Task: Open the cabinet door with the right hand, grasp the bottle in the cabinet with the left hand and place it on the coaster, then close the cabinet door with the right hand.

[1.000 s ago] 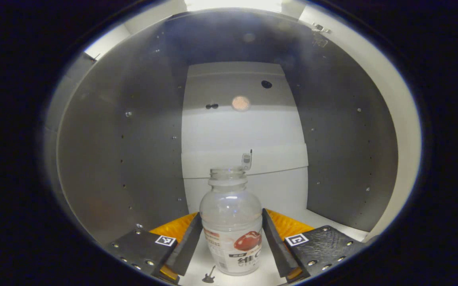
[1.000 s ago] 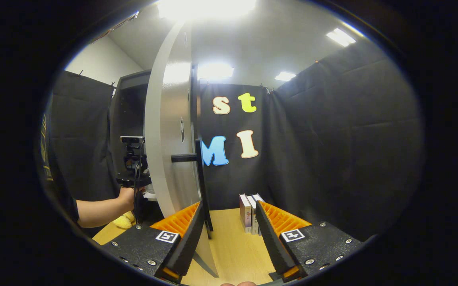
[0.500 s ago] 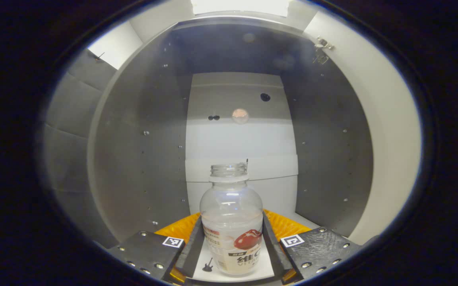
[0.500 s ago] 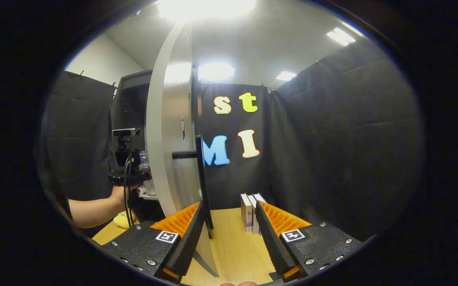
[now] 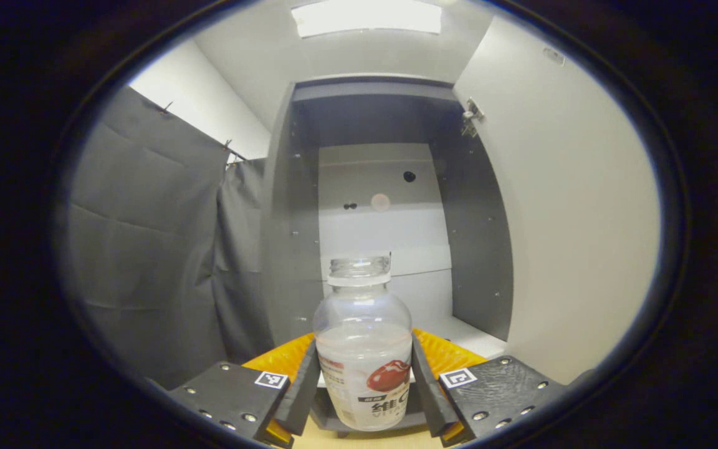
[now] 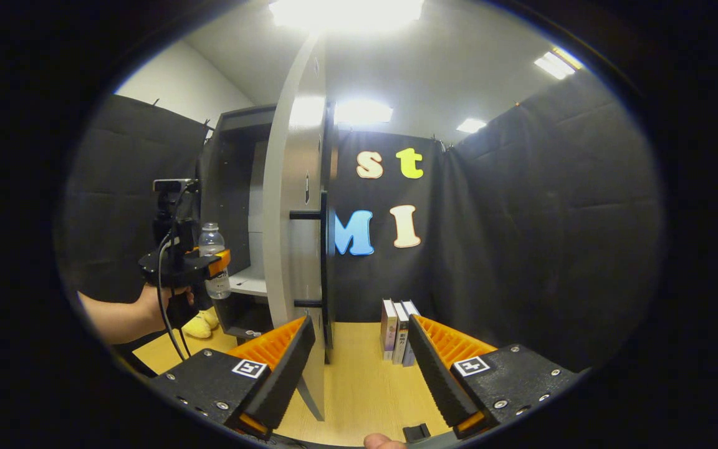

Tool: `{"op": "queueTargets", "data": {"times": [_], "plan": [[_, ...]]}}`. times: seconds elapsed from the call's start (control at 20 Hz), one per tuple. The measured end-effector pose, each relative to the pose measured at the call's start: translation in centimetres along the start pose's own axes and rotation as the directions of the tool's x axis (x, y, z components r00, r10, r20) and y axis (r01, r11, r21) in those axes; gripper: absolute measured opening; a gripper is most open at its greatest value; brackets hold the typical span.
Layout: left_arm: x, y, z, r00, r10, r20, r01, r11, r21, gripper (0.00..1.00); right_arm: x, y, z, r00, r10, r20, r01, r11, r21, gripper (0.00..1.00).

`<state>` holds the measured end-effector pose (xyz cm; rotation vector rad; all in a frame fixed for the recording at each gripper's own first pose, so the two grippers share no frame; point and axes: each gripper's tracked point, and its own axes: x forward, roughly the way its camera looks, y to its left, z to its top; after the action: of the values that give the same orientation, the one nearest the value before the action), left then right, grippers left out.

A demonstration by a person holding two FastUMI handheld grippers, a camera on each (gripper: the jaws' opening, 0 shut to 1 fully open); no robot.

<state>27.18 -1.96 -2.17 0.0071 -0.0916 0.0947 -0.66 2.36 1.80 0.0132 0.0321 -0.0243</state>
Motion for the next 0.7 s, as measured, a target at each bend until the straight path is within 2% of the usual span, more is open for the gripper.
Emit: {"op": "queueTargets", "data": {"times": [0.1,0.25,0.35,0.45,0.55,0.7], "plan": [[0.4,0.2,-0.3,0.999,0.034,0.001,-0.034,0.999,-0.007,0.67,-0.6,-0.6,-0.8,1.0,0.008,0.002,-0.008,1.0,0.015,0.93],[1.0,0.5,-0.6,0.996,0.087,0.019,-0.086,0.996,-0.008,0.79,-0.6,-1.2,-2.5,1.0,0.012,-0.017,-0.011,0.998,0.054,0.93],[1.3,0.5,-1.1,0.993,0.111,0.037,-0.112,0.994,0.013,0.79,-0.6,-1.5,-3.5,1.0,0.001,-0.03,0.001,0.997,0.076,0.93],[1.4,0.3,-1.2,0.993,0.112,0.041,-0.114,0.993,0.032,0.67,-0.4,-1.1,-4.8,0.998,0.002,-0.055,0.003,0.996,0.091,0.93],[1.2,0.6,-1.2,0.993,0.118,0.031,-0.119,0.991,0.052,0.67,-0.3,-0.3,-6.4,0.995,0.011,-0.098,-0.004,0.997,0.074,0.93],[0.9,0.6,-1.1,0.991,0.136,0.008,-0.136,0.99,0.037,0.73,-0.6,1.0,-8.2,0.987,0.039,-0.154,-0.035,0.999,0.028,0.93]]}}
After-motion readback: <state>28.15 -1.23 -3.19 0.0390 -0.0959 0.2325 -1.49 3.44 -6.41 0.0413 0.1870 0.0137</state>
